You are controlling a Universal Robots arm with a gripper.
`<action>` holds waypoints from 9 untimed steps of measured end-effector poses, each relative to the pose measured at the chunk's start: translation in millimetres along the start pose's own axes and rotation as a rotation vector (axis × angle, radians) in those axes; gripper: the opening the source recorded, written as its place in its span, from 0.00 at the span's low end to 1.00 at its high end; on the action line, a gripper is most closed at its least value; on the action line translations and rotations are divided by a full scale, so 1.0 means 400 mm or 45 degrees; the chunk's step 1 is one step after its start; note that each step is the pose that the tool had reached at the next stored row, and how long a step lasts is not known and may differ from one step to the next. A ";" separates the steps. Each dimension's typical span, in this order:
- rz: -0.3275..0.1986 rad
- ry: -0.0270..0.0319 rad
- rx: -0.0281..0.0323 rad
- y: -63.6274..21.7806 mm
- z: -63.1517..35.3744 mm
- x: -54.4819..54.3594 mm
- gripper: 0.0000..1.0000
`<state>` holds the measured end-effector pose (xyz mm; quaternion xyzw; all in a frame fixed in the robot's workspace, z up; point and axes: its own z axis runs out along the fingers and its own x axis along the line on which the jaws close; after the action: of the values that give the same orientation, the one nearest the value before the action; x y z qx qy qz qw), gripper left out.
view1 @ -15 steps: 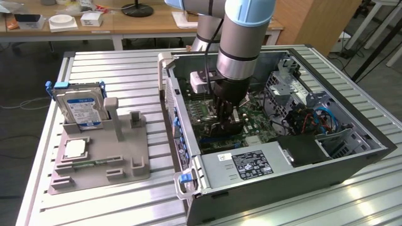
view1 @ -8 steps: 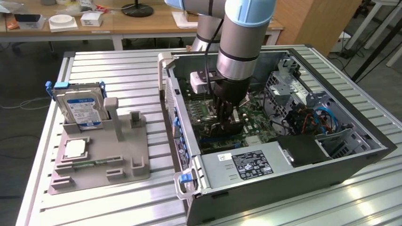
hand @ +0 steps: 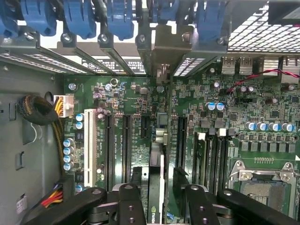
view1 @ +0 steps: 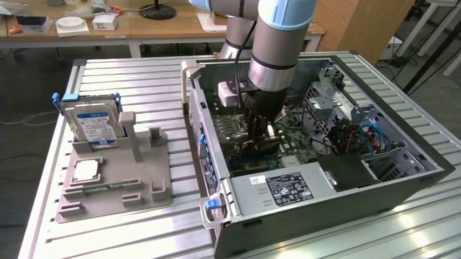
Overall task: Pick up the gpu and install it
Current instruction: 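Insert the gpu into the slot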
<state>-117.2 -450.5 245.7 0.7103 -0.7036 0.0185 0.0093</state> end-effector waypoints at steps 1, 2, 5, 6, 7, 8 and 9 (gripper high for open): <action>0.000 0.0002 -0.0001 0.000 -0.007 0.000 0.40; 0.000 0.0000 0.0001 0.000 -0.018 0.001 0.40; 0.000 0.0000 0.0000 -0.001 -0.052 0.002 0.40; 0.000 -0.0001 0.0001 -0.001 -0.063 0.002 0.40; 0.000 -0.0002 0.0002 -0.001 -0.074 0.003 0.40; 0.000 -0.0002 0.0002 -0.001 -0.086 0.003 0.40; 0.000 -0.0001 0.0001 -0.001 -0.096 0.004 0.40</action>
<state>-117.3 -450.5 284.1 0.7103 -0.7036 0.0185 0.0093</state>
